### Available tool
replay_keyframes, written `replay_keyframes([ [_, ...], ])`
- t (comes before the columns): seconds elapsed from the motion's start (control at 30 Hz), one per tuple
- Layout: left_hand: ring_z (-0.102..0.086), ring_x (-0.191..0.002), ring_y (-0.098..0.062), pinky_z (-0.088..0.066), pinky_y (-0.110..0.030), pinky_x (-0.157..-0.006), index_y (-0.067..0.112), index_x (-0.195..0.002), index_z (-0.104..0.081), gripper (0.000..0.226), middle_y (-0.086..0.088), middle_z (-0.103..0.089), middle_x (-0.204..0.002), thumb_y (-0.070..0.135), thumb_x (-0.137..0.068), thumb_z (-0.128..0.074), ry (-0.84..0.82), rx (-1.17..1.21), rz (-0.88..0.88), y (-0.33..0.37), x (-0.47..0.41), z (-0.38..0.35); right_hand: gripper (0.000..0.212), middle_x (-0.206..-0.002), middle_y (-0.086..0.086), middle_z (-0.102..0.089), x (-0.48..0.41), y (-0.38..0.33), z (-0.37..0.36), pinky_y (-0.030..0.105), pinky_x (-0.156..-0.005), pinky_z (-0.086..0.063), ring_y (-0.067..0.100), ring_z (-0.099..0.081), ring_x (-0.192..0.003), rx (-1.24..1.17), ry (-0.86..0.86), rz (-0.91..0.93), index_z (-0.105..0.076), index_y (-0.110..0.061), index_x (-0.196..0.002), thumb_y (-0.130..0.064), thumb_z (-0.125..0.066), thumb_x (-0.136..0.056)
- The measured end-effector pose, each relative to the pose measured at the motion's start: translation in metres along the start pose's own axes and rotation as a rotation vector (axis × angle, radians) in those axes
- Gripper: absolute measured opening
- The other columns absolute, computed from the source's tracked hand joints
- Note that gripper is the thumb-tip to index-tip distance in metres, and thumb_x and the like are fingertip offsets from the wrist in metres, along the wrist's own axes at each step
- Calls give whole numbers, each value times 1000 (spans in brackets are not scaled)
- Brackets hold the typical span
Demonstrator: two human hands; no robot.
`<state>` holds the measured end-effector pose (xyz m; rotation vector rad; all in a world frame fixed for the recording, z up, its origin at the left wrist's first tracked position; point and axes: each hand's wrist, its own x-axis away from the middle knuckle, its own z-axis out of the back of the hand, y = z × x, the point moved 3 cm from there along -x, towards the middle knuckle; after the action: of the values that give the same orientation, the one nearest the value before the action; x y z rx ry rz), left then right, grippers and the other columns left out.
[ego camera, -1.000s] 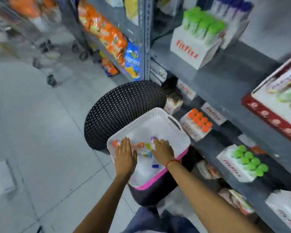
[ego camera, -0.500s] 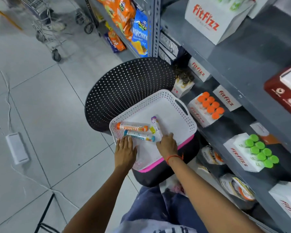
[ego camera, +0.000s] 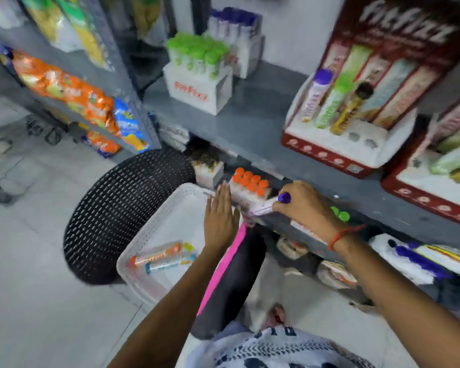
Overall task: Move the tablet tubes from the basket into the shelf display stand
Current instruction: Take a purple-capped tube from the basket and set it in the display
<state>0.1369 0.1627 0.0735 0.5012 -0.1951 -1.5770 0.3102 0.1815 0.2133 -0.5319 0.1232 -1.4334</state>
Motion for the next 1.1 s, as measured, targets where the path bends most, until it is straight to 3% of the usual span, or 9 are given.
replay_keyframes([
  [0.17, -22, -140, -23, -13, -39, -115, 3, -144, -25, 56, -13, -29, -151, 27, -95, -39, 76, 92, -328, 113, -51, 7, 30, -88, 20, -69, 37, 58, 92, 28, -61, -35, 35, -63, -85, 61, 70, -197, -72, -5, -85, -33, -67, -76],
  [0.3, -24, -140, -23, -12, -38, -115, 2, -144, -24, 56, -12, -29, -151, 29, -96, -32, -37, 68, -592, 194, -62, -12, 28, -73, 17, -63, 84, 101, 161, 27, -64, -36, 26, -53, -73, 29, 228, -356, -70, -4, -82, -32, -69, -77],
  [0.5, -38, -133, -27, -12, -40, -113, 3, -141, -33, 60, -13, -41, -145, 32, -99, -1, -184, -20, -576, 191, -52, -53, 12, -75, 13, -68, 93, 122, 210, 29, -60, -47, 24, -59, -69, 15, 193, -334, -64, -7, -94, -12, -59, -84],
  [0.63, -39, -133, -27, -11, -40, -112, 5, -140, -36, 52, -11, -43, -144, 28, -96, -19, -168, -50, -545, 197, -57, -58, 29, -98, 20, -65, 86, 137, 238, 38, -72, -52, 36, -62, -90, 42, 287, -367, -62, 2, -104, -18, -63, -82],
  [0.73, -35, -135, -26, -13, -41, -115, 6, -142, -33, 53, -10, -40, -146, 28, -94, -21, -169, -74, -540, 197, -54, -58, 26, -88, 18, -59, 77, 138, 248, 32, -61, -38, 29, -56, -79, 27, 328, -375, -64, 1, -89, -24, -58, -87],
  [0.8, -35, -135, -27, -14, -45, -112, 6, -142, -33, 53, -10, -40, -146, 28, -95, -20, -177, -80, -531, 198, -54, -58, 23, -87, 18, -59, 69, 137, 254, 29, -67, -36, 27, -55, -81, 41, 391, -363, -63, -7, -72, -17, -54, -90],
  [0.87, -36, -134, -27, -14, -46, -112, 6, -141, -33, 54, -10, -40, -146, 29, -95, -20, -178, -85, -527, 198, -54, -59, 14, -104, 19, -66, 63, 137, 258, 27, -75, -39, 31, -59, -97, 54, 443, -329, -69, -7, -91, -14, -58, -88],
  [0.93, -34, -135, -26, -13, -47, -112, 7, -142, -32, 54, -9, -38, -147, 30, -95, -18, -177, -93, -536, 197, -54, -60, 33, -124, 13, -63, 59, 136, 259, 26, -82, -41, 29, -58, -112, 44, 449, -322, -64, -5, -116, -17, -64, -85],
  [1.1, -12, -143, -22, 0, -40, -116, 14, -148, -15, 63, -5, -20, -155, 39, -93, 3, -194, -119, -545, 196, -54, -60, 31, -118, 17, -67, 51, 133, 256, 42, -95, -53, 30, -61, -108, 59, 432, -298, -70, 1, -103, -16, -73, -77],
])
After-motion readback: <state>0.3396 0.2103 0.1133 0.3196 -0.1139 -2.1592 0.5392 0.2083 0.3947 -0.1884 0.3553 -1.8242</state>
